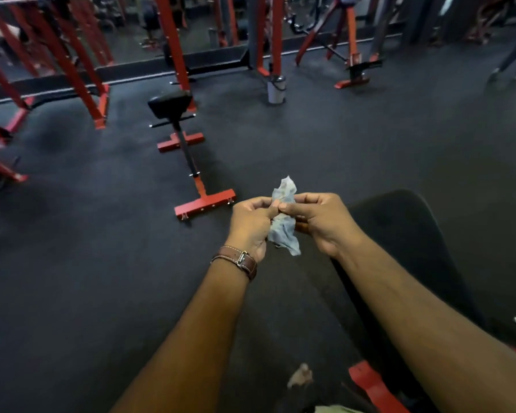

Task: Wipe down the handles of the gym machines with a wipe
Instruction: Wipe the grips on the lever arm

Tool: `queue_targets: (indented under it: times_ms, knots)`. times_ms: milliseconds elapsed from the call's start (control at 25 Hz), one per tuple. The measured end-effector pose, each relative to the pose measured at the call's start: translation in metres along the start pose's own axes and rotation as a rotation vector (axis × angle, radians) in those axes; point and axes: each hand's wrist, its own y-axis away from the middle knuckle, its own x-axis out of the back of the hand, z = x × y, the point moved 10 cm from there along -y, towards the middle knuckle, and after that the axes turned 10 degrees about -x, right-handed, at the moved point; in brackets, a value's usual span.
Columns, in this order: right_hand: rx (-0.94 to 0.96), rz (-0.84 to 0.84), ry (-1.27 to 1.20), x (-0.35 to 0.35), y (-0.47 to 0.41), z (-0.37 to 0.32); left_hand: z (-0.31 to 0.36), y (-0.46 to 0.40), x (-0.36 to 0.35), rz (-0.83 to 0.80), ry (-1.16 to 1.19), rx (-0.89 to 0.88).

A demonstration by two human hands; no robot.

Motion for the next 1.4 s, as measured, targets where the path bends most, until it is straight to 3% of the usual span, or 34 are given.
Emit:
queue_targets:
  times_ms: [200,320,560,680,840,920,1080,1240,1320,1400]
  knots:
    - [-0.039,0.154,-0.131,0.023,-0.124,-0.032,0.007,-0.141,-0.003,0.131,-0.306,-0.188]
    - [-0.049,0.178,-0.216,0.029,-0.208,-0.064,0.006,-0.237,-0.019,0.132,-0.336,-0.156]
    - [-0.026,0.208,-0.274,0.045,-0.366,-0.147,0.001,-0.399,-0.066,0.151,0.170,0.067]
    - [0.047,0.259,-0.275,0.066,-0.454,-0.191,-0.004,-0.493,-0.088,0.118,0.242,0.110]
    - [0.153,0.259,-0.193,0.079,-0.576,-0.244,0.009,-0.629,-0.134,-0.196,0.243,-0.015]
    - [0.182,0.287,-0.216,0.085,-0.646,-0.270,0.021,-0.702,-0.159,-0.377,0.153,-0.093]
    - [0.236,0.375,-0.186,0.103,-0.762,-0.327,0.038,-0.851,-0.189,-0.475,-0.176,-0.178]
    - [0.241,0.622,0.088,0.157,-0.852,-0.388,0.041,-0.994,-0.244,-0.664,-0.550,-0.297]
    - [0.223,0.663,0.287,0.184,-0.908,-0.414,0.039,-1.061,-0.282,-0.737,-0.737,-0.418]
    - [0.218,0.661,0.491,0.209,-0.975,-0.443,0.037,-1.133,-0.320,-0.709,-0.785,-0.520]
